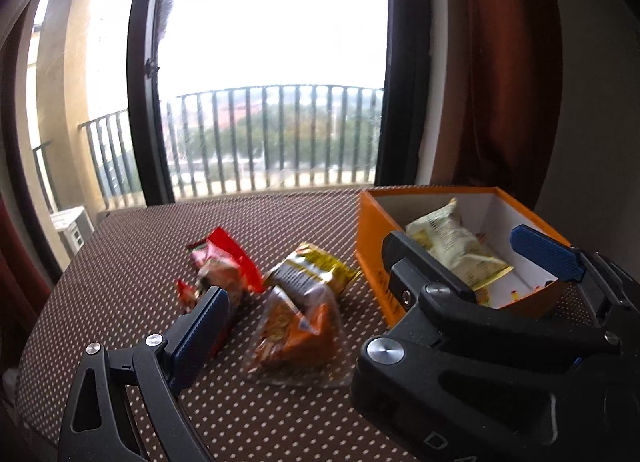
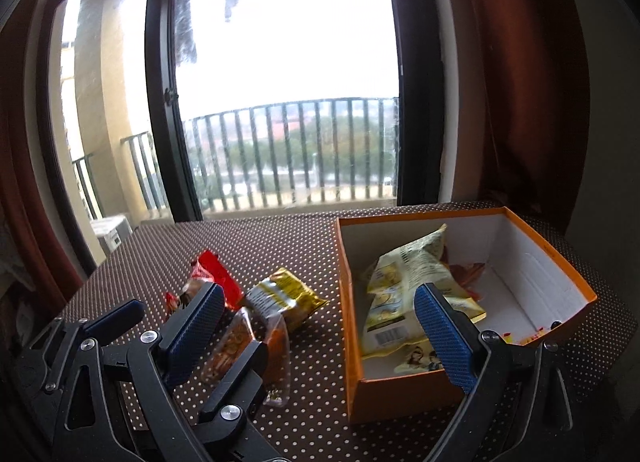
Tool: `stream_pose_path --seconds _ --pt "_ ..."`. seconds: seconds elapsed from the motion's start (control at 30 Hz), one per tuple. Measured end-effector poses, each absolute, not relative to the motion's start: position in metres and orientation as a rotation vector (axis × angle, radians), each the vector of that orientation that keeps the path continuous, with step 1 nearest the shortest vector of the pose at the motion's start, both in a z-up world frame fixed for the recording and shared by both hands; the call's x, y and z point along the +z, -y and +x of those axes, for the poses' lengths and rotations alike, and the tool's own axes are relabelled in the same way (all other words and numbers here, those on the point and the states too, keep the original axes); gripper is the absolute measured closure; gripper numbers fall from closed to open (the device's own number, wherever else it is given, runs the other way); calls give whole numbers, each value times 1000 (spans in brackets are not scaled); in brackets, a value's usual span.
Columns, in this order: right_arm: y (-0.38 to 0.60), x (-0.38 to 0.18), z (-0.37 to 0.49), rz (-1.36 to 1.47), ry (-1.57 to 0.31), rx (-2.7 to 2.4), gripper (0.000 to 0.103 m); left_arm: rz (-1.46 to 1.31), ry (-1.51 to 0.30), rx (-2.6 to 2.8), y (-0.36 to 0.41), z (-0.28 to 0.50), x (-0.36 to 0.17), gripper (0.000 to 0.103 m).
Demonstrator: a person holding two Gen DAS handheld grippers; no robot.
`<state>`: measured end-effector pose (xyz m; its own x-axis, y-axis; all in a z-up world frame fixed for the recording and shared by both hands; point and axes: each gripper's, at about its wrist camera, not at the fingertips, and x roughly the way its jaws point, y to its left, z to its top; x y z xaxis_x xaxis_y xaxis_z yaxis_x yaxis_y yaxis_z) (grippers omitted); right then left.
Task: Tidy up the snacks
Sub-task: 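Move both tools back toward the snack pile, then grasp the red cartoon peanut bag with the left tool while the right tool grasps the clear orange bag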
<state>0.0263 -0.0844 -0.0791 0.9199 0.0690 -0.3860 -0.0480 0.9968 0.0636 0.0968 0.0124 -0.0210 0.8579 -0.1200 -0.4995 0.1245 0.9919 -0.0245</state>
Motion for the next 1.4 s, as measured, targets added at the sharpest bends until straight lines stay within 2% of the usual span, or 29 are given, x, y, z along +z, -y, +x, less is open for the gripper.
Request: stream_pose_path --seconds 0.53,0.67,0.9,1.4 --pt "34 -117 49 30 -473 156 6 23 -561 -21 -62 111 -57 13" --pt "26 -127 60 26 -500 169 9 24 -590 5 -70 122 -69 14" --pt "17 -143 82 36 -571 188 12 33 -631 44 -82 138 -83 14" --pt "12 -158 129 87 -647 177 12 99 -686 39 -89 186 -93 13"
